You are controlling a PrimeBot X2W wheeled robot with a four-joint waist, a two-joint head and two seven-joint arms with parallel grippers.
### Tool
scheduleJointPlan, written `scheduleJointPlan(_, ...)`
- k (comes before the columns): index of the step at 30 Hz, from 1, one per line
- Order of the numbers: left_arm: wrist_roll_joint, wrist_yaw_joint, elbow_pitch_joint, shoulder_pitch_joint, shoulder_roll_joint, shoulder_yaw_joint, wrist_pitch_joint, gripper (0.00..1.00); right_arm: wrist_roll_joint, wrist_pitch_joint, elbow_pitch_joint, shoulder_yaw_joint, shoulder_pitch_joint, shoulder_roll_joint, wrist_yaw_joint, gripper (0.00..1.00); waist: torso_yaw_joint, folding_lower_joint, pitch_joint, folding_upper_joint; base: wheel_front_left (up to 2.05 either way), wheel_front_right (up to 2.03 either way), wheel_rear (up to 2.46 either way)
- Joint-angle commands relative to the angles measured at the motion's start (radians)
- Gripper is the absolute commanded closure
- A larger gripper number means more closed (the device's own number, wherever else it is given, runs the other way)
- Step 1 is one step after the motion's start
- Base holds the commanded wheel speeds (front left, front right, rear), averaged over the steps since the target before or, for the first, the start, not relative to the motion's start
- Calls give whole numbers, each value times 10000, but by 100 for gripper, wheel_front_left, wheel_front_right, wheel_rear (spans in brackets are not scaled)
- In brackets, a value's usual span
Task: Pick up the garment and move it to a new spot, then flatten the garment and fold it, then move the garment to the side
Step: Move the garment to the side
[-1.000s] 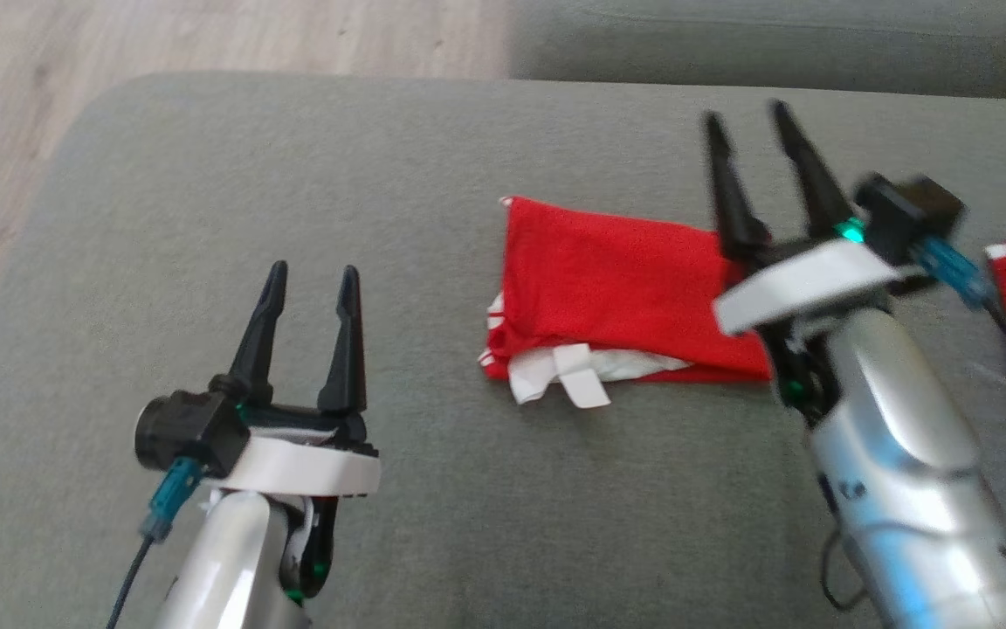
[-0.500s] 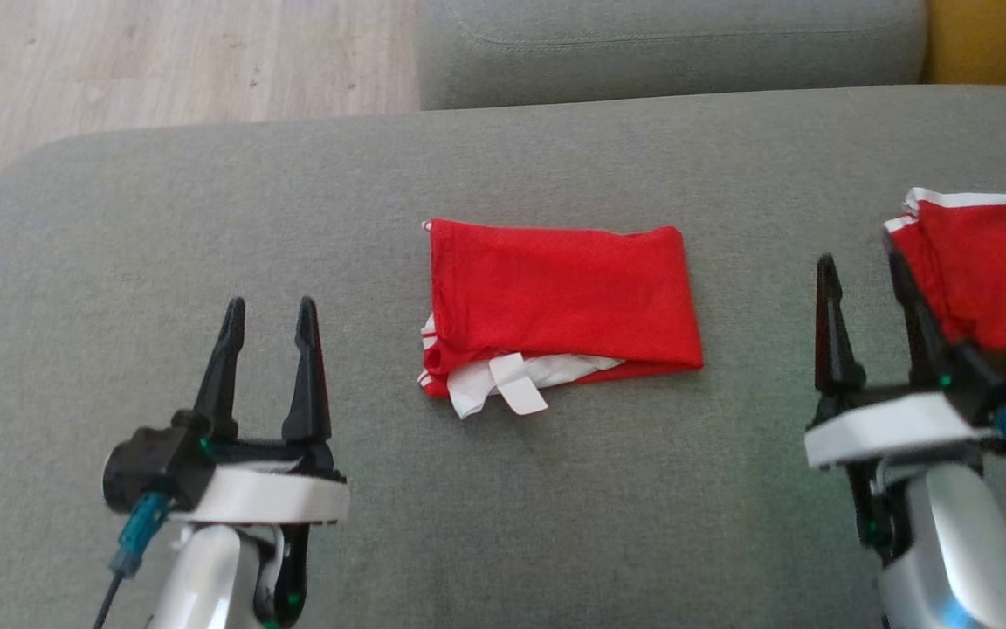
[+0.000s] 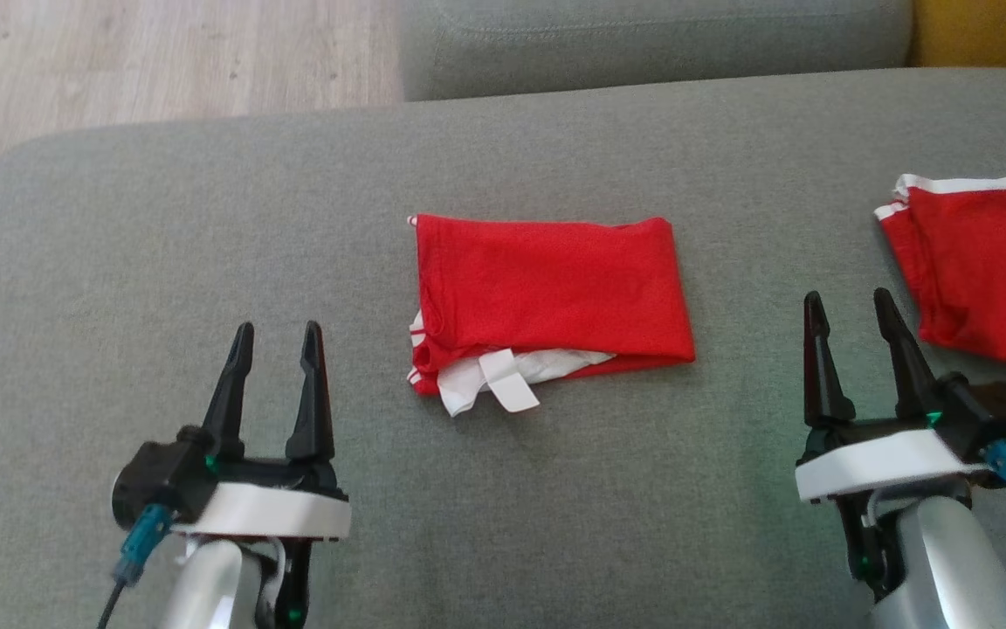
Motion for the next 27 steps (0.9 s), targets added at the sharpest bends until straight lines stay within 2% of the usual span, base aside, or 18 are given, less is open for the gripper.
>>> scheduleJointPlan(1,64,-84,-286,-538,24,289,-51,0,-107,-95,-347,236,-445,13,21,0,73,0,96,0,0,0,0)
scheduleJointPlan(8,118,-143,-354,-898,23,61,-51,0,-481,37,457,261,-1243,13,21,0,462,0,679,0,0,0,0)
scheduleJointPlan(15,75,-174,-345,-1257,23,-390,-51,0,-247,753,2152,228,-2434,13,21,0,1057,0,1211,0,0,0,0)
scheduleJointPlan(20,203,-180,-303,-1551,23,-352,-51,0,624,1101,3364,667,-3240,13,21,0,1394,0,1510,0,0,0,0)
scheduleJointPlan(27,183,-191,-311,-1917,23,-482,-51,0,715,1551,5326,981,-4217,13,21,0,1717,0,1751,0,0,0,0)
